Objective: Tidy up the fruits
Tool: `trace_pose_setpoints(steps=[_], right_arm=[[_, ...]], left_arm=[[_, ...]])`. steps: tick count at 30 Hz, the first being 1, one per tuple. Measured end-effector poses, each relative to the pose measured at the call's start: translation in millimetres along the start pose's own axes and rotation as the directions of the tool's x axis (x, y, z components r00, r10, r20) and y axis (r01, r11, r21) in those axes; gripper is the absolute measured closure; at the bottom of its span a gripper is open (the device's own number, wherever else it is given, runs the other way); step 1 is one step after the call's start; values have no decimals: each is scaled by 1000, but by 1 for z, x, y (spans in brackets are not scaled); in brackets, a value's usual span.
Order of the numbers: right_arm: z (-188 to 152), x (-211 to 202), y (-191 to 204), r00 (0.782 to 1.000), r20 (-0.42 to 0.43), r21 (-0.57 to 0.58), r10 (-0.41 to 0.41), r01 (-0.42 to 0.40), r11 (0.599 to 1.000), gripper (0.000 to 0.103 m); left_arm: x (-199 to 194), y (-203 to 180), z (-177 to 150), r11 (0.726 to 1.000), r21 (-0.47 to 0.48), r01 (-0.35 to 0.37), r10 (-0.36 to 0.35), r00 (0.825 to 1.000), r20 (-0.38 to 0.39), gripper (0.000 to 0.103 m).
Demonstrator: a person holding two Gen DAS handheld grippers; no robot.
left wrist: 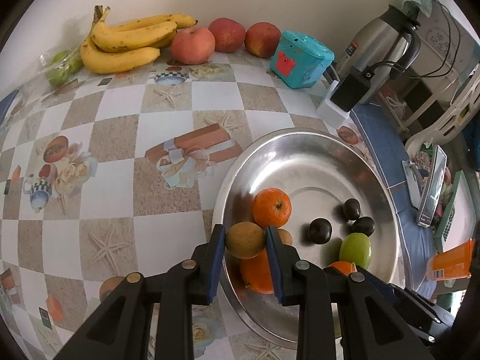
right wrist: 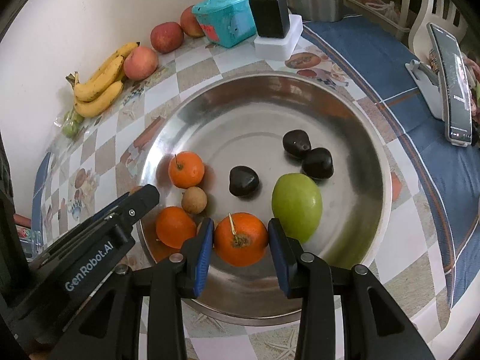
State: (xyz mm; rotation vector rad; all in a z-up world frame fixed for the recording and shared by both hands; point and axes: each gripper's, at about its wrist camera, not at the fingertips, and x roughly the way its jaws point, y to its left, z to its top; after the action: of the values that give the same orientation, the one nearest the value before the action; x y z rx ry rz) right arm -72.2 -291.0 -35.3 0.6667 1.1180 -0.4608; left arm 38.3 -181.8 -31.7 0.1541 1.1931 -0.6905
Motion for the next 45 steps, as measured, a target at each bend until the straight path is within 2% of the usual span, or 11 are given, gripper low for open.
trace_pose_setpoints(steps=[13, 15, 16, 22, 23, 25, 30, 33, 35, 37, 45], right_arm=[[-1, 6, 4, 1000, -16, -12, -14, 13, 1000, 64], [-1, 6, 4, 1000, -15, -6, -20, 20, 1000, 64], [-1, 7, 5, 1000, -16, -6, -24, 24, 1000, 64], [0, 2, 4, 1000, 17, 8, -14, 14, 1000, 56], [0, -1, 3, 999, 34, 12, -13, 13, 1000, 46], [0, -4, 2, 998, 54, 14, -9, 9, 1000, 41], [-5, -7, 4, 998, 65, -1, -8, 8, 1000, 31], [-10, -8, 7, 998, 68, -27, -2, 3, 1000, 30], [-13, -9, 11, 997, 73, -51, -2, 5, 999, 20], [-17, -11, 14, 996, 84, -72, -1, 7, 997, 16], [-31, -16, 27, 995, 100, -137, -1, 15, 990, 16]], left_arm=[[-13, 8, -2, 1000, -28, 10, -10, 1000, 11, 70], [-16, 12, -2, 999, -43, 3, -2, 1000, 16, 54], [-18, 14, -2, 998, -56, -8, 9, 1000, 17, 37], [-30, 38, -4, 987, -122, -103, 109, 993, 40, 18], [-33, 44, -4, 982, -134, -133, 140, 989, 45, 9], [-39, 55, -5, 970, -157, -186, 197, 979, 56, 0], [-48, 81, -11, 922, -175, -345, 359, 931, 60, 0], [-51, 92, -18, 904, -173, -391, 405, 913, 51, 0], [-55, 96, -22, 891, -166, -422, 435, 899, 54, 0], [-59, 95, -27, 868, -156, -472, 485, 873, 58, 0], [-72, 90, -46, 814, -119, -568, 577, 814, 63, 0]])
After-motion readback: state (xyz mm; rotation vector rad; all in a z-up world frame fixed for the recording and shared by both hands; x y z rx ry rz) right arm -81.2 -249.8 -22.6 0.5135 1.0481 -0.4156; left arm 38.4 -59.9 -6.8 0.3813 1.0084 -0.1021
